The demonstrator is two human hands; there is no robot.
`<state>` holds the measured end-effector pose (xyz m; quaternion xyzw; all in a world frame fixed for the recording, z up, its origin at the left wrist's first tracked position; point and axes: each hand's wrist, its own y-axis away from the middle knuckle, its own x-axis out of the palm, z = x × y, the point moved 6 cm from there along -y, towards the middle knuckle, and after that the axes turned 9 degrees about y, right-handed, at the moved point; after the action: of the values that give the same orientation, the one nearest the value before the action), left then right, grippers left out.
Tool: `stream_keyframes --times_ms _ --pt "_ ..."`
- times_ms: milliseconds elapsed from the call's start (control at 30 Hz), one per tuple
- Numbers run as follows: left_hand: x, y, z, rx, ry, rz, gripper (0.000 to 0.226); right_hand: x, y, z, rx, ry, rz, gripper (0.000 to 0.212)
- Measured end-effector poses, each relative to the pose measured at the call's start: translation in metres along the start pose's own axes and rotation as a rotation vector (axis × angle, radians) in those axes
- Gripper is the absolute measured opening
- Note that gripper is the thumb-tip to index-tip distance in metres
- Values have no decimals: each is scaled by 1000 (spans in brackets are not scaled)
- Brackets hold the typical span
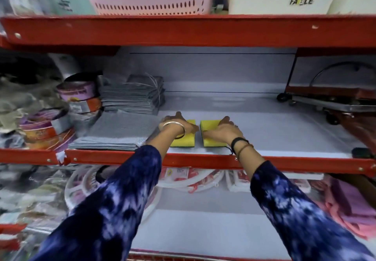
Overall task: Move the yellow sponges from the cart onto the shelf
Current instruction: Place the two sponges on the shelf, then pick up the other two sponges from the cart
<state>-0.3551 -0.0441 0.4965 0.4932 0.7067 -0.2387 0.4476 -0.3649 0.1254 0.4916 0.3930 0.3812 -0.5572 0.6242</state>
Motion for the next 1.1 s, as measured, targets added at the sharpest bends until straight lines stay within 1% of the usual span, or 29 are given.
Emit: stream_keyframes --times_ms 233,333,400,433,500,600,667,733,900,1000,1100 --pt "23 -26 6 14 -57 9 84 26 -26 -6 51 22 9 99" --pt "20 -28 8 45 -52 42 80 21 -22 -9 53 69 -38 98" --pt "12 -25 11 47 -7 5 80 14 -13 -9 25 89 -92 95" --pt "8 -21 14 59 51 -35 77 10 -5 -9 -8 77 -150 91" --pt "-2 -4 14 180 236 -174 61 0 18 -7 -108 -20 -303 78" --pt "-6 60 19 503 591 -437 36 4 72 -8 -263 -177 -458 54" --pt "5 108 37 687 744 -581 23 23 107 -13 -336 -217 -508 44" --pt "34 143 63 738 756 -624 19 52 134 -25 -359 -240 -483 39" --pt "121 187 130 586 739 -436 29 142 176 -70 -291 -195 -233 38" --pt "164 206 165 508 666 -324 34 188 196 -98 -231 -149 -112 39" --pt "217 221 199 433 561 -133 39 237 213 -126 -191 -75 14 40"
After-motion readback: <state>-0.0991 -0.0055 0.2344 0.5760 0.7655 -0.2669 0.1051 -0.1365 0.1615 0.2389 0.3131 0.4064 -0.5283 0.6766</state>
